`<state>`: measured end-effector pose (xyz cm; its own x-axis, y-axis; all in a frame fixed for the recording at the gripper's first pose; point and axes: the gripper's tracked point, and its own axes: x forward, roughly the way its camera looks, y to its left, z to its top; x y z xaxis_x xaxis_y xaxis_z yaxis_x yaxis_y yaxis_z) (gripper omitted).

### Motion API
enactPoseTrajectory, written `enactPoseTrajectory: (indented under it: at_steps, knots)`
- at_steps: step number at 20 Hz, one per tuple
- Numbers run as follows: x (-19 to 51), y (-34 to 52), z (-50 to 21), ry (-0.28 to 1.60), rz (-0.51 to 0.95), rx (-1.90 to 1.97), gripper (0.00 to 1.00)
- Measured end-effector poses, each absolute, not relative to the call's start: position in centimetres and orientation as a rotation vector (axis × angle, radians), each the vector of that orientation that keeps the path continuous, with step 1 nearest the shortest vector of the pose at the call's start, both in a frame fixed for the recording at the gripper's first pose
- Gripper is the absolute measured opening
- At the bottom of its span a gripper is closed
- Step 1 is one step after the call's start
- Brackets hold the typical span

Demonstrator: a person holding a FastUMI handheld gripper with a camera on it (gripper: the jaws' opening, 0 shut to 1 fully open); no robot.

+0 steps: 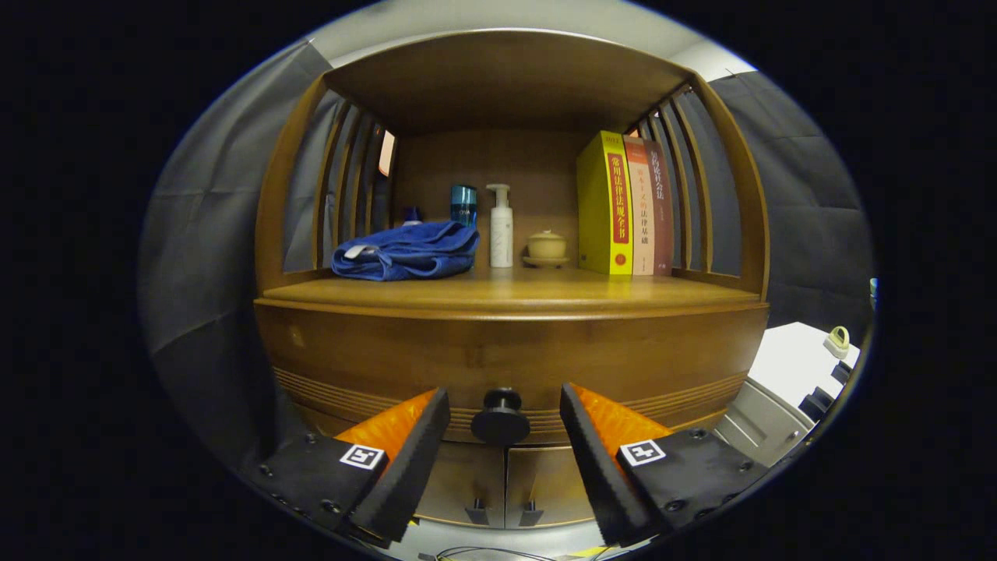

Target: Pull open the drawer, take out the items inside it, and place them on the countertop above the cabinet.

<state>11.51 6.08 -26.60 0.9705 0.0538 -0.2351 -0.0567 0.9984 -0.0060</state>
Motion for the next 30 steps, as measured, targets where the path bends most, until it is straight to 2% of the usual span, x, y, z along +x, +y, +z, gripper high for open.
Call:
enactPoseTrajectory:
  at_steps: [6,14,15,30]
  knots:
    - [12.6,6.4,-28.2,0.291,0.045,0.001,0.55]
    - [12.3,6.3,-28.5,0.282,0.016,0.010,0.43]
    - [12.1,6.4,-28.6,0.289,0.016,0.010,0.38]
    - [1.4,6.2,-28.5,0.293,0.048,0.021,0.38]
